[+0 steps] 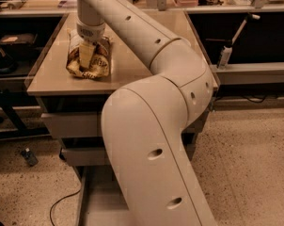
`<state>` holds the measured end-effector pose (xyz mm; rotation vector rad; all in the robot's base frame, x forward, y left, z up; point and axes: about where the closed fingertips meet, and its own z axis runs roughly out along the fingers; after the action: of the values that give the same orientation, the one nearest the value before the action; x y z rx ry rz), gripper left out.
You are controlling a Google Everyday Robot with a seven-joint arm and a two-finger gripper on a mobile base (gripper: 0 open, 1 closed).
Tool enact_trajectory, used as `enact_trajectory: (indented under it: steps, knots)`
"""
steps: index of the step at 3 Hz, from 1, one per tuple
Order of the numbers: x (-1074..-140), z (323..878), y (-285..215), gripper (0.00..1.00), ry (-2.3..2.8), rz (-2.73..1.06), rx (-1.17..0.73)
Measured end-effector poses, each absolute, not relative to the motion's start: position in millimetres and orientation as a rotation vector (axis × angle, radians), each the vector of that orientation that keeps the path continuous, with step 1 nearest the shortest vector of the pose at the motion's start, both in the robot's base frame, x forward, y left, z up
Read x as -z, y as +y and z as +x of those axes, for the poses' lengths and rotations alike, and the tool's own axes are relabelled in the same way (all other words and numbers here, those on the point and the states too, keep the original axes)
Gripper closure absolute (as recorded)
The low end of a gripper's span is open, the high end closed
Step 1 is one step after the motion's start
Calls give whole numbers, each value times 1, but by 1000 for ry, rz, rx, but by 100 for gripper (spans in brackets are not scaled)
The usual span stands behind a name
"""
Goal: Place brown chip bag into bottom drawer
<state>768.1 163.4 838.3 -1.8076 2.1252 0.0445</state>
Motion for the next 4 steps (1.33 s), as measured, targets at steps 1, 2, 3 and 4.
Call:
enact_trajectory:
  steps: [1,2,3,4]
  knots:
    - [-867,753,158,100,2125,-1757,-9]
    - [-900,712,146,100,2130,-1698,27]
    - [-910,660,135,100,2171,-1658,16]
    - [-883,645,132,100,2206,-1716,37]
